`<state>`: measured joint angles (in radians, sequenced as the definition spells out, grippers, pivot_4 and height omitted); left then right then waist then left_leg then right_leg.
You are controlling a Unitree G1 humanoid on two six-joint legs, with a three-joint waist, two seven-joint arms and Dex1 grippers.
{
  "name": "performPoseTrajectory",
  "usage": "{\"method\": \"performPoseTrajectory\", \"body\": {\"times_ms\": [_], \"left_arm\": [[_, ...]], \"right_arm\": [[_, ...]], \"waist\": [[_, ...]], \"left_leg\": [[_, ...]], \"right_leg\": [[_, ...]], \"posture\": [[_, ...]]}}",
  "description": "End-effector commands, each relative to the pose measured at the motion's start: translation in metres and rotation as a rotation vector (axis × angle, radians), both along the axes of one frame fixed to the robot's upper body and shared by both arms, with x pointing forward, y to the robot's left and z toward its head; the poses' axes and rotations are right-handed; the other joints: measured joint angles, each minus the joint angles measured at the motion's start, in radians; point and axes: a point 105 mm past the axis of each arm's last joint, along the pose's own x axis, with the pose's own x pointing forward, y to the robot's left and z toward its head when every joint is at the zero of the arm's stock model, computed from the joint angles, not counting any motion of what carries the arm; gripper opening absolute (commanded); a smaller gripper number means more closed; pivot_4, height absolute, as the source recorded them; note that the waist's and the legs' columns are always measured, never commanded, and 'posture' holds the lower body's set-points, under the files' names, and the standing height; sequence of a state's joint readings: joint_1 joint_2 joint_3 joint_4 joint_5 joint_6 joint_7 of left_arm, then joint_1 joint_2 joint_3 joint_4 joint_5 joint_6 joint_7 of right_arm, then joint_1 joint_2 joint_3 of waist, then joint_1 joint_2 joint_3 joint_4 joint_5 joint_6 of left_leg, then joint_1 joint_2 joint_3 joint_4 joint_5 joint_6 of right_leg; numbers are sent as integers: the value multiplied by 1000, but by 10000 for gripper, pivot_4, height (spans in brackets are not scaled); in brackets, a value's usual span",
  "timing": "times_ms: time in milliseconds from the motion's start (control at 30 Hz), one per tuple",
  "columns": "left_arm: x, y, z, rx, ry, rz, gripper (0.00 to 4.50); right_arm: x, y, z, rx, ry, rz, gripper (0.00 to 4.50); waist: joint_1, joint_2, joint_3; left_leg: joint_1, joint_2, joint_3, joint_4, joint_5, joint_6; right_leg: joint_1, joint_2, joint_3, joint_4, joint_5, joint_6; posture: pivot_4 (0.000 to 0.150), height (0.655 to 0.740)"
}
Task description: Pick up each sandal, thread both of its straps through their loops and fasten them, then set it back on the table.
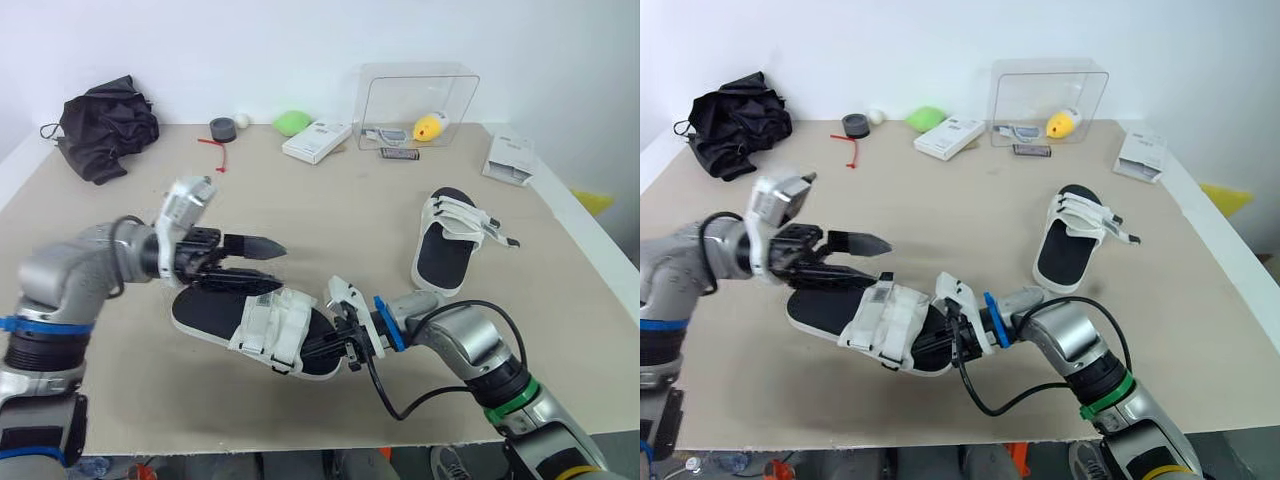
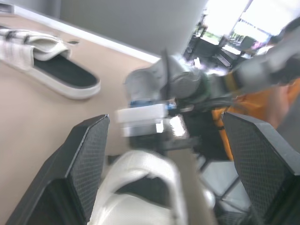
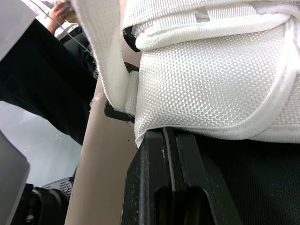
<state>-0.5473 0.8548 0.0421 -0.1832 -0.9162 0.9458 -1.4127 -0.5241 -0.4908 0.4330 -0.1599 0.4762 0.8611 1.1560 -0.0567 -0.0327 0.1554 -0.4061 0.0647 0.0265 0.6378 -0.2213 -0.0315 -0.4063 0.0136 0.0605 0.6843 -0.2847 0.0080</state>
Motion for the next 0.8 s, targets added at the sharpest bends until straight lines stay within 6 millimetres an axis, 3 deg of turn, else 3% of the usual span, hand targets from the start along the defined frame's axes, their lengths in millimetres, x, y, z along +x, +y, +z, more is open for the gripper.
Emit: {"method": "performPoseTrajectory", "body": {"times_ms": [33,133,233,400,600,800], "left_arm": [[-26,11,-8,77,-7,-96,39357],[-39,21,-25,152,12,-96,39357],[-47,18,-33,147,24,-75,39357],[-68,18,-67,218,18,-52,39357],[-61,23,-106,252,-105,111,39357],[-51,16,-115,179,-147,223,39357]], "right_arm": [[-2,-2,-7,-25,23,-1,0],[-3,-1,-7,-22,27,1,0],[-3,-1,-7,-22,26,4,0],[-3,-2,-7,-23,25,8,0],[-4,-1,-7,-18,34,9,0],[-4,-1,-7,-17,36,9,0]], "waist": [[4,-1,0],[7,-1,0],[11,-1,0],[10,-1,0],[12,-1,0],[12,-1,0]], "left_leg": [[0,0,0,0,0,0],[-1,0,0,0,0,-1],[-1,0,1,0,0,-1],[1,2,1,0,0,-1],[0,2,1,0,0,-1],[0,2,2,0,0,-1]], "right_leg": [[0,0,-1,0,0,-1],[0,-1,-2,0,-1,-2],[0,-1,-4,0,-2,-1],[0,0,-2,0,-2,1],[0,-1,-2,0,-1,-2],[0,-1,-2,0,-1,-2]], "posture": [[1500,7400],[1500,7400],[1500,7400],[1500,7400],[1500,7400],[1500,7400]]}}
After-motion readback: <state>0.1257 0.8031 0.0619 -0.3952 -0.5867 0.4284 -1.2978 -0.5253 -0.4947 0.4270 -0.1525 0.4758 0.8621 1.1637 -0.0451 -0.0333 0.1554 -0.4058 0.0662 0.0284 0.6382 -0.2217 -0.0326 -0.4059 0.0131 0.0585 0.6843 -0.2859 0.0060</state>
